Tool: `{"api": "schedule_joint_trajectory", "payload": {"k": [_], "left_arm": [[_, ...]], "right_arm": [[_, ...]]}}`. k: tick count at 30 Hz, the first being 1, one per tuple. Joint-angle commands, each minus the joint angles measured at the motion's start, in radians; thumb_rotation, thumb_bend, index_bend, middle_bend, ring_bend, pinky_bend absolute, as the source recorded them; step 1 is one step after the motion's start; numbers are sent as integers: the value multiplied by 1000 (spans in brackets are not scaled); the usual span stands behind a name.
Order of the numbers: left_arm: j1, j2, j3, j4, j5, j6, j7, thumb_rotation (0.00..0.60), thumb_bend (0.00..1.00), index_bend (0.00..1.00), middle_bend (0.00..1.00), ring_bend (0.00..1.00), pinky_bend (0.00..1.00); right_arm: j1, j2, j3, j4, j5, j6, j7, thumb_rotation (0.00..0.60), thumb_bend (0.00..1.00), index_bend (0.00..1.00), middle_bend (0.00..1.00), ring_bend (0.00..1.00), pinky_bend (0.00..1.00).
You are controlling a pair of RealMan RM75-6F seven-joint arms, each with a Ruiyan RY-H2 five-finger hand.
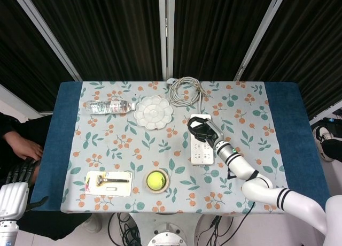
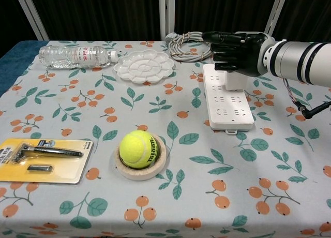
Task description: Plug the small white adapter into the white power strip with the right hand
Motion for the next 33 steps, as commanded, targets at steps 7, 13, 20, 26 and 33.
{"api": "schedule_joint_trajectory", "payload": {"k": [7,13,20,26,33], "left_arm": [[1,-4,1,9,2,1,-8,600,83,64,0,0,0],[1,-6,2,15,3,1,-14,600,83,64,0,0,0],[2,-9,2,20,5,2,-18,600,83,64,0,0,0],[2,-8,3,20,6,3,-17,600,82,64,0,0,0],[3,-9,3,20,6,4,-18,600,83,64,0,0,0]], "right_arm": [[-9,-7,-2,1,15,-4,-28,600,749,1000,997,1000,1000],[-17,-8,1,-3,21,-2,-44,600,749,1000,997,1000,1000],[-25,-8,6,-3,31,-3,-60,600,751,1000,998,1000,1000],[-31,-9,14,-5,34,-1,-68,600,751,1000,998,1000,1000],[-38,-6,24,-15,31,2,-72,600,752,1000,998,1000,1000]]}}
